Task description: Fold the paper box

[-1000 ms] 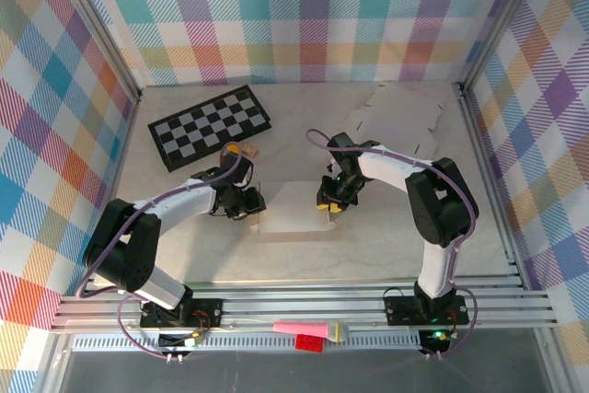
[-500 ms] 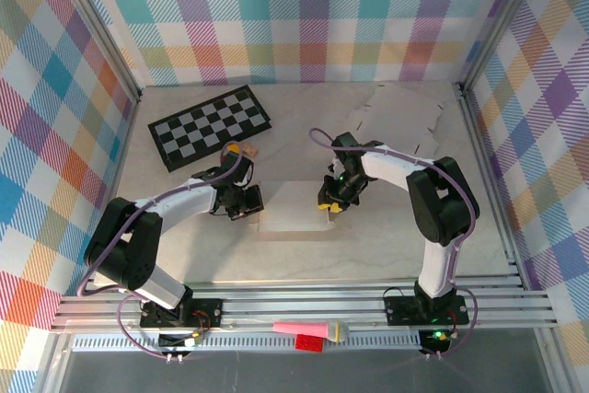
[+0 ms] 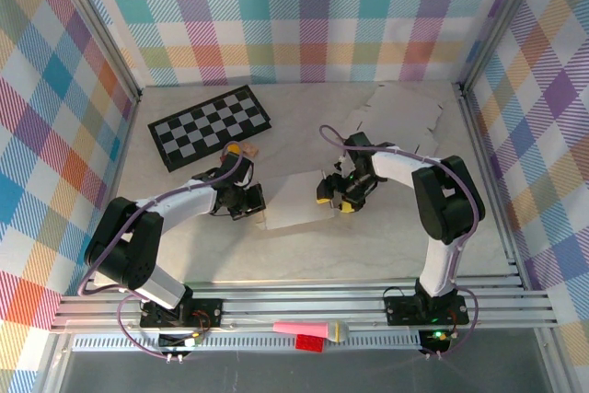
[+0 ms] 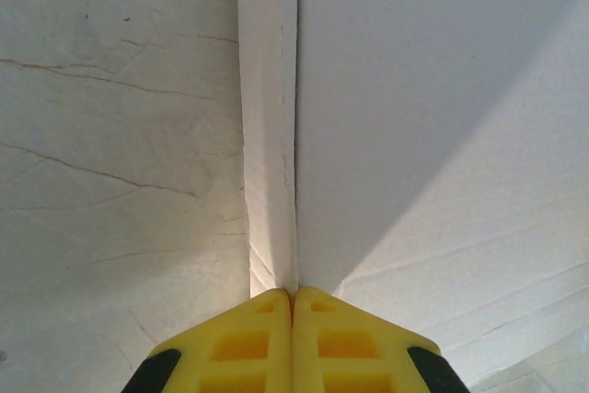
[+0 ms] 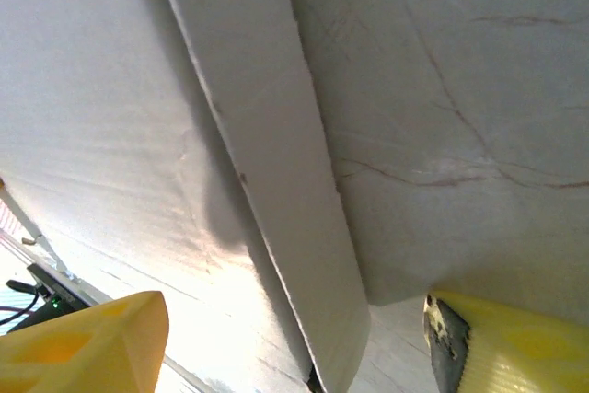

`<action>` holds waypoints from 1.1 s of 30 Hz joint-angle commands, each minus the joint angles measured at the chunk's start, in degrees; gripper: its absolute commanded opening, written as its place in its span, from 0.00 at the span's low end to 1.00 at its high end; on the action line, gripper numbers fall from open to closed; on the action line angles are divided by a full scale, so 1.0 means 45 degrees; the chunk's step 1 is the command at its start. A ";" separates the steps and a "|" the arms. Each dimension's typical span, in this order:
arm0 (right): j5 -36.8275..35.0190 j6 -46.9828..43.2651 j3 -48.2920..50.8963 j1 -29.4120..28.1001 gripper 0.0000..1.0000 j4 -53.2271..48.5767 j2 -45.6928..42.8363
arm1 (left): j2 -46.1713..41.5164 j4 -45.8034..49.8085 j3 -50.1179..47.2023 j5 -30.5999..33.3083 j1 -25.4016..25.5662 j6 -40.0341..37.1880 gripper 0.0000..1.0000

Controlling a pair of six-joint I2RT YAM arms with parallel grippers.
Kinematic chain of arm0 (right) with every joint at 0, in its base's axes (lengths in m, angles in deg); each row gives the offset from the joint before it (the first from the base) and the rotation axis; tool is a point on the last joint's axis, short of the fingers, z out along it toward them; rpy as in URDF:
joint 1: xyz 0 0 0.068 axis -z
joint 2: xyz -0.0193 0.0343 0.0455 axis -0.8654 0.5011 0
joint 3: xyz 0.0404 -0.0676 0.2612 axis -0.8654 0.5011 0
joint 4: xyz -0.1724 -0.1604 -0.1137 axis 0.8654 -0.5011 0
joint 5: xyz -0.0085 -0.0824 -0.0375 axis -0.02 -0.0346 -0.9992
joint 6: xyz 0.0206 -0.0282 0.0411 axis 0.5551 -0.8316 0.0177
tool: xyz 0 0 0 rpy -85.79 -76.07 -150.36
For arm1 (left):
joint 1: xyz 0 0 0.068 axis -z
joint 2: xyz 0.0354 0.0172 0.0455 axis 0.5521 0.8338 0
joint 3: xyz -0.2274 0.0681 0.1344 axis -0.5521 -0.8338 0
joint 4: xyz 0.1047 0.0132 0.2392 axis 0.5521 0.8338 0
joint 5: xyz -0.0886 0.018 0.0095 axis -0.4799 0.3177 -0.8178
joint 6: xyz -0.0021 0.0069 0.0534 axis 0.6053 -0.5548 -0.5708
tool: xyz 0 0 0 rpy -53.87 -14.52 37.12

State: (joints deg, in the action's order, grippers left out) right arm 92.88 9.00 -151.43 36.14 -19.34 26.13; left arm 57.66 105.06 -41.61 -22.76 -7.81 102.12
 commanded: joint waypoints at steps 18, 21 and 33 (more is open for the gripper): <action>-0.0349 -0.2203 -0.1230 0.0303 0.76 0.0292 0.0111 | 0.0050 0.0115 -0.0642 -0.0392 -0.0651 0.0058 0.00; -0.0384 -0.2225 -0.1474 0.0325 0.76 0.0182 0.0326 | 0.0019 0.0155 -0.0655 -0.0344 -0.0688 0.0014 0.00; 0.2264 -0.2442 -0.1483 0.0326 0.81 0.0816 0.0671 | -0.0338 -0.0338 -0.1735 -0.0977 -0.1488 -0.0269 0.00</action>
State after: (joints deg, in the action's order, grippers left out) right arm 96.73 -0.47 -157.09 37.43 -17.02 28.45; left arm 55.36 99.46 -46.99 -29.09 -13.28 102.06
